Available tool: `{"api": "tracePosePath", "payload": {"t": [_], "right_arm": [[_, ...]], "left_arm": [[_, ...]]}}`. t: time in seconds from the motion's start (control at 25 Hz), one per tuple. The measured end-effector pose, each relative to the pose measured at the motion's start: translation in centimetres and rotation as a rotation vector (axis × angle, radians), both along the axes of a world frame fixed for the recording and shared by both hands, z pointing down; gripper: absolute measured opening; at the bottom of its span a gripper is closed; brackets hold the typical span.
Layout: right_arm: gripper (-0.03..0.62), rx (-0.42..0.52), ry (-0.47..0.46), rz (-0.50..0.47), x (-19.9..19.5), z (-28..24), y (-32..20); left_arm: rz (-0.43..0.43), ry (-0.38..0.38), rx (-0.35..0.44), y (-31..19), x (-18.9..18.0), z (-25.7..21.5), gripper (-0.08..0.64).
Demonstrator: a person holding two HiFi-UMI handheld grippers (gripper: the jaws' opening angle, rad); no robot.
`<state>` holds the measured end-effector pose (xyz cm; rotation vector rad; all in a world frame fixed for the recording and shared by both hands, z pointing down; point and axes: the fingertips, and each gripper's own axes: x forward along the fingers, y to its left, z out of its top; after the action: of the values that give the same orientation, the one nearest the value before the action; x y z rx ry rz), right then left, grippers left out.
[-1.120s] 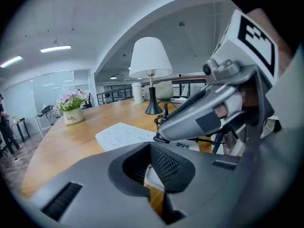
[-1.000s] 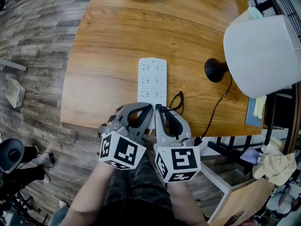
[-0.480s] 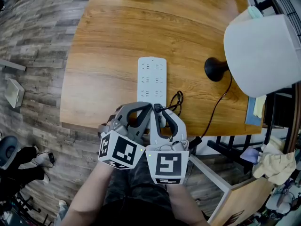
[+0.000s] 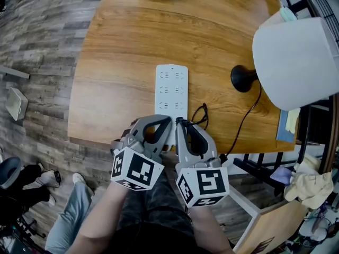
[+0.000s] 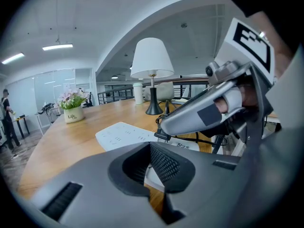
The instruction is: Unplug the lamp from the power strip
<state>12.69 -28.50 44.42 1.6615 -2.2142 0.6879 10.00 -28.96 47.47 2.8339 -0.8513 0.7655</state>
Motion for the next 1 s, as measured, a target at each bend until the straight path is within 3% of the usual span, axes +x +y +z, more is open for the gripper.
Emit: {"api": "tracePosePath", "payload": {"t": [0.12,0.52,0.68,1.0], "right_arm": [[0.069,0.036,0.115,-0.079,-1.4,-0.6,0.0],[0.07,-0.002,-0.026,0.03,1.3,-0.2,0.0],[0.07,0.009,-0.023,0.039,1.9,-0.6,0.1],[0.071,0.002,0.024,0.079,4.4,-0.2,0.5]], "left_arm": [[-0.003,-0.001,0.001,-0.1,0.0,-0.1,-0.005],[-0.026,0.031,-0.017,-0.1,-0.1,-0.1,-0.005],[-0.029,0.013,0.005,-0.1,-0.1,-0.2,-0.005],[-0.072,0.057,-0.004,-0.2,-0.7,-0.7,-0.005]]}}
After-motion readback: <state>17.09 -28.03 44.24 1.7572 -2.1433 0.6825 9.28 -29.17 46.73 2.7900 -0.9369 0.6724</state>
